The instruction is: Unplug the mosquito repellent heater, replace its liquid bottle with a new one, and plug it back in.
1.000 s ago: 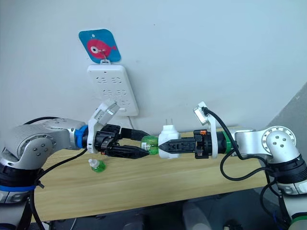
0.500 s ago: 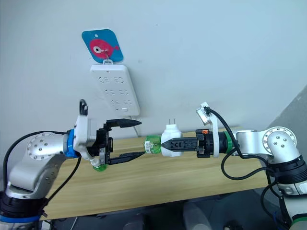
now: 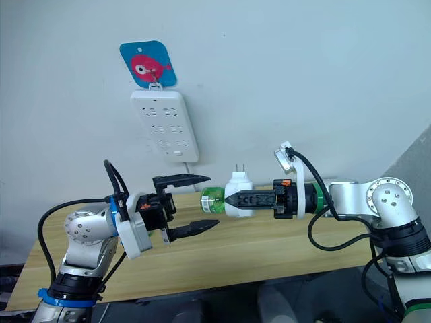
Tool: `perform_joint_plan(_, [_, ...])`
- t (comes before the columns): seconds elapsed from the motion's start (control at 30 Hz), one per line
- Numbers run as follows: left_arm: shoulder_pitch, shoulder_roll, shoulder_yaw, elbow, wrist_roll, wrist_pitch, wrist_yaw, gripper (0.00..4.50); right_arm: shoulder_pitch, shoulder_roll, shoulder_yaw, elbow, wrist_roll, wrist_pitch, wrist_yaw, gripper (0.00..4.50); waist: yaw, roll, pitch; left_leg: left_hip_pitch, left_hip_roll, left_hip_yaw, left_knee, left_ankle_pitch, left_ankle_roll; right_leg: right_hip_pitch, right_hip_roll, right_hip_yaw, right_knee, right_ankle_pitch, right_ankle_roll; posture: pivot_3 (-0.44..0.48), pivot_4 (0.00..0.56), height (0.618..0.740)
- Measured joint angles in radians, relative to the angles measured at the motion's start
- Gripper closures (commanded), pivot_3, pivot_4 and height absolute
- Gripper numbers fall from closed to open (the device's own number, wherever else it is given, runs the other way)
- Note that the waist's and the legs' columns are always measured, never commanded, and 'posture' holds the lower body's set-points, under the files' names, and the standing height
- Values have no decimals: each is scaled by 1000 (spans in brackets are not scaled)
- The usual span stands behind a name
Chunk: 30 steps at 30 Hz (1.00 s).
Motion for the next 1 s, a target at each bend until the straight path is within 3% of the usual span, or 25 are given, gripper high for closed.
perform_joint_plan(0.2, [-10, 6, -22, 61, 24, -43, 30, 0, 0, 0, 0, 0, 0, 0, -3, 1412, -8, 0, 0, 0, 0, 0, 0, 0, 0, 0, 0, 0, 0, 0, 0, -170, 110, 740])
perform_joint_plan(0.3, [-29, 7, -35, 74, 29, -44, 48, 550, 0, 0, 0, -1, 0, 0, -5, 1412, -10, 0, 0, 0, 0, -1, 0, 0, 0, 0, 0, -1, 0, 0, 0, -169, 110, 740])
perform_joint_plan(0.47, [-67, 2, -71, 76, 47, -31, 78, 2137, -1, 3, -13, -1, 1, -1, -7, 1412, -17, 0, -1, 0, 0, -1, 0, 0, 0, 0, 0, -1, 0, 0, 0, -169, 110, 740])
perform_joint_plan(0.77, [-61, 50, -87, 30, 17, 39, 84, 2229, -2, 6, -15, -5, 2, 1, -10, 1412, -25, 0, -1, 0, 0, -1, 0, 0, 0, 0, 0, -1, 1, 0, 0, -166, 114, 740])
perform_joint_plan(0.8, [-51, 72, -94, -2, -18, 104, 80, 2229, -2, 7, -15, -9, 2, 1, -10, 1412, -25, 0, -1, 0, 0, -1, 0, 0, 0, 0, 0, -1, 1, 0, 0, -166, 114, 740])
perform_joint_plan(0.93, [5, 265, -113, -228, -330, 645, 74, 2229, -4, 9, 6, -33, 2, 9, -5, 1412, -34, 0, -1, 0, 1, -5, 0, 0, 0, 0, 0, -3, 2, -2, 3, -154, 119, 740])
perform_joint_plan(1.0, [-11, 361, -106, -308, -540, 938, 108, 2229, -5, 8, 12, -39, 2, 18, 7, 1412, -35, 0, -1, 0, 0, -7, 0, 0, 0, 1, 1, -6, 2, -3, 4, -154, 119, 740])
